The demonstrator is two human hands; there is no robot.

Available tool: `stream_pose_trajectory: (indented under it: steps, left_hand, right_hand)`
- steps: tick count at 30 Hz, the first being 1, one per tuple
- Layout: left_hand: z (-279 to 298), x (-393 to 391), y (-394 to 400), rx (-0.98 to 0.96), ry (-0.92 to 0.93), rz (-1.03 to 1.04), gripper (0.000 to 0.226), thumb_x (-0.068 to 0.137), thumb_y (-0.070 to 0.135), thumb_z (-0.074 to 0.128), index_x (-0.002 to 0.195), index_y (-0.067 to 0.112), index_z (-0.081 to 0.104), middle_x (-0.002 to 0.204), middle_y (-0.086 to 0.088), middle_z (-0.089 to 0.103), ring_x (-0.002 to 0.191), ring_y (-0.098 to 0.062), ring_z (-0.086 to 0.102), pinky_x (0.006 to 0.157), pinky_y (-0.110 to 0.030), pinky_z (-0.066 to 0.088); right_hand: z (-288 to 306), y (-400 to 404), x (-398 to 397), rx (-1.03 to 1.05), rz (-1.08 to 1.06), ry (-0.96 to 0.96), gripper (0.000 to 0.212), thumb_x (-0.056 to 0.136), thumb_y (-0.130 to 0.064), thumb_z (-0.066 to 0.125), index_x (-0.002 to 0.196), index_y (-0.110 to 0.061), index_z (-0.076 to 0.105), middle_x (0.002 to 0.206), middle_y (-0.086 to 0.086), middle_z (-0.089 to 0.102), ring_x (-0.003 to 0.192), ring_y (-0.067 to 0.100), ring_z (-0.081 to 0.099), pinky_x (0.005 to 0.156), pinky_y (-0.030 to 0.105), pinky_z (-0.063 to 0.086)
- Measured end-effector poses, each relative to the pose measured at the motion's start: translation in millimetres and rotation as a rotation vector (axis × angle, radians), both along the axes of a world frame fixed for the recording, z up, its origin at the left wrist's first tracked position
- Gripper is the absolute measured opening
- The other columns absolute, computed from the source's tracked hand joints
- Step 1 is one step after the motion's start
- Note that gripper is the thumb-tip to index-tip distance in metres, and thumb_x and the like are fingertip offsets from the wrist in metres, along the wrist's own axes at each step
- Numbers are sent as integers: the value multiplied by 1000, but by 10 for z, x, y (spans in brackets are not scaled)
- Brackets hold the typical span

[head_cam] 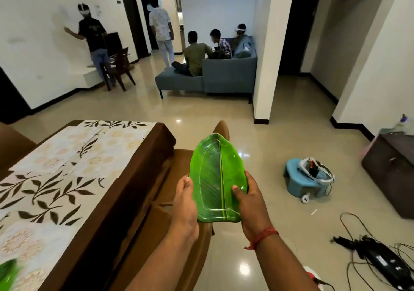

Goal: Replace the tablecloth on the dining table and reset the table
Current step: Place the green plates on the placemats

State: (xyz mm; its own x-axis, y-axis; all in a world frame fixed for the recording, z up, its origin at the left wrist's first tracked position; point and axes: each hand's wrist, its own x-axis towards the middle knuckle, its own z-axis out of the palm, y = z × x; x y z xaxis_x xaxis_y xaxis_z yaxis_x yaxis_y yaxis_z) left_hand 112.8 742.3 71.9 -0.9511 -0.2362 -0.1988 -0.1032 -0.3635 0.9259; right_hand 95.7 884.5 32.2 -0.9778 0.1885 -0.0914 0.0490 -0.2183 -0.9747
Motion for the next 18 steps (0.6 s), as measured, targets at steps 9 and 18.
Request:
stream_pose_trajectory:
  steps: [9, 18]
  left_hand:
    - [-95, -1656, 580, 33, -36, -51, 26, 107, 30, 39, 121, 20, 58, 113, -9, 71, 110, -33, 66, 95, -56, 53]
    - [-216, -3161, 1121, 89, -30, 30, 22, 106, 29, 43, 120, 21, 59, 112, -10, 72, 109, -35, 67, 95, -60, 51]
  right_hand:
    - [150, 623, -1423, -3, -64, -33, 50, 98, -3, 52, 137, -35, 53, 122, -7, 69, 112, 17, 66, 97, 49, 53]
    - [84, 1181, -3053, 31, 11, -40, 50, 98, -1, 51, 135, -34, 53, 119, -7, 70, 105, 13, 69, 86, 39, 58]
